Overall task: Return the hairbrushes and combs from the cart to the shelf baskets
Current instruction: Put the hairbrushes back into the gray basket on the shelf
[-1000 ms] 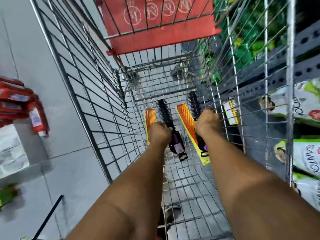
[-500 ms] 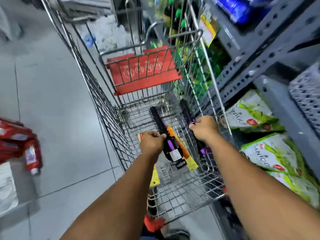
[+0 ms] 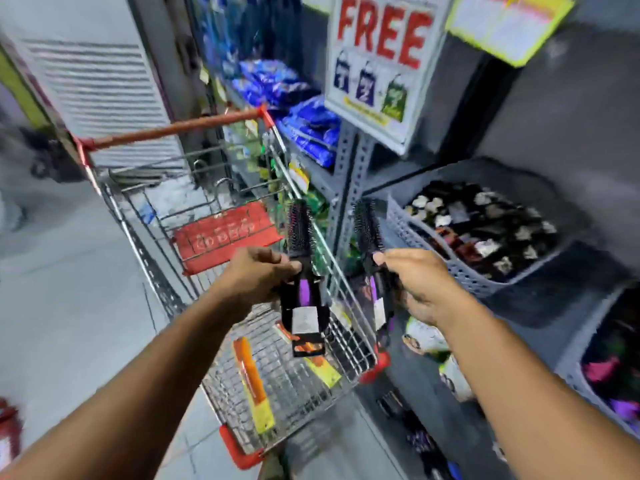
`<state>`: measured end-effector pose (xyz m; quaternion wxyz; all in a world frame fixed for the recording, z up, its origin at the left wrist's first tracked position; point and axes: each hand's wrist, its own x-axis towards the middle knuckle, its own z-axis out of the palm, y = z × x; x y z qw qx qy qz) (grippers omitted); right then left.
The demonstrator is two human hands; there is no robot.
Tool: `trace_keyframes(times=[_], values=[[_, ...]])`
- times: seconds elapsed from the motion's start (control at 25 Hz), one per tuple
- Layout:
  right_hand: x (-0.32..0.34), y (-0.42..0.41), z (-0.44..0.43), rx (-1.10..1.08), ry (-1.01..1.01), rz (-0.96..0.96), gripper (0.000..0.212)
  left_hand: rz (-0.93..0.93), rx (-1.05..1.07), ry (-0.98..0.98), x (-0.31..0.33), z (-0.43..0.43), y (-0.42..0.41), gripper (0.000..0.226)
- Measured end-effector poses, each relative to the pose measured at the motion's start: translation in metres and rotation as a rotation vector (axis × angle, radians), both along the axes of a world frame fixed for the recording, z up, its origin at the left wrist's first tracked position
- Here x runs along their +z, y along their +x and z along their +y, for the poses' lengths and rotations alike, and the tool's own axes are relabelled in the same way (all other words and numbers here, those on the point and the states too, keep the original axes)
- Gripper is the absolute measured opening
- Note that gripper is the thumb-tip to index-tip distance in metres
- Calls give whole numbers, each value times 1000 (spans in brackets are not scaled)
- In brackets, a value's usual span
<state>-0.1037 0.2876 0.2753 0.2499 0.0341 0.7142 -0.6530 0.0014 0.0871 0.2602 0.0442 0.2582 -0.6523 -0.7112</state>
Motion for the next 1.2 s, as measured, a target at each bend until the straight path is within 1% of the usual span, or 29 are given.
trace_keyframes(times=[0.08,0.16,0.24,0.28,0.4,0.6,0.64,0.76,0.88,1.0,1.12,1.2], values=[[23,11,33,-31,-100,12,8,15,-118,-41,30,22,-4,22],[41,21,68,-73,-181,11,15,33,-242,-53,56,49,-9,23],[54,28,99,-112,-258,33,20,54,-331,-26,75,78,-20,20],[60,30,109,-128,-267,38,20,67,-349,-6,83,88,-25,19],[78,30,154,-270,-257,79,14,82,-449,46,98,135,-51,18],[97,32,223,-473,-301,110,9,67,-703,19,105,213,-105,22],[98,32,236,-512,-298,111,10,57,-735,11,105,229,-115,22],[94,32,279,-672,-273,107,28,22,-807,5,99,278,-138,23],[86,35,314,-768,-213,103,33,-4,-869,6,91,315,-154,24],[76,39,340,-840,-81,138,32,-31,-897,3,83,341,-162,21],[62,40,361,-916,115,174,42,-66,-939,-49,76,363,-168,18],[52,41,370,-918,312,175,44,-86,-961,-108,70,377,-170,26]])
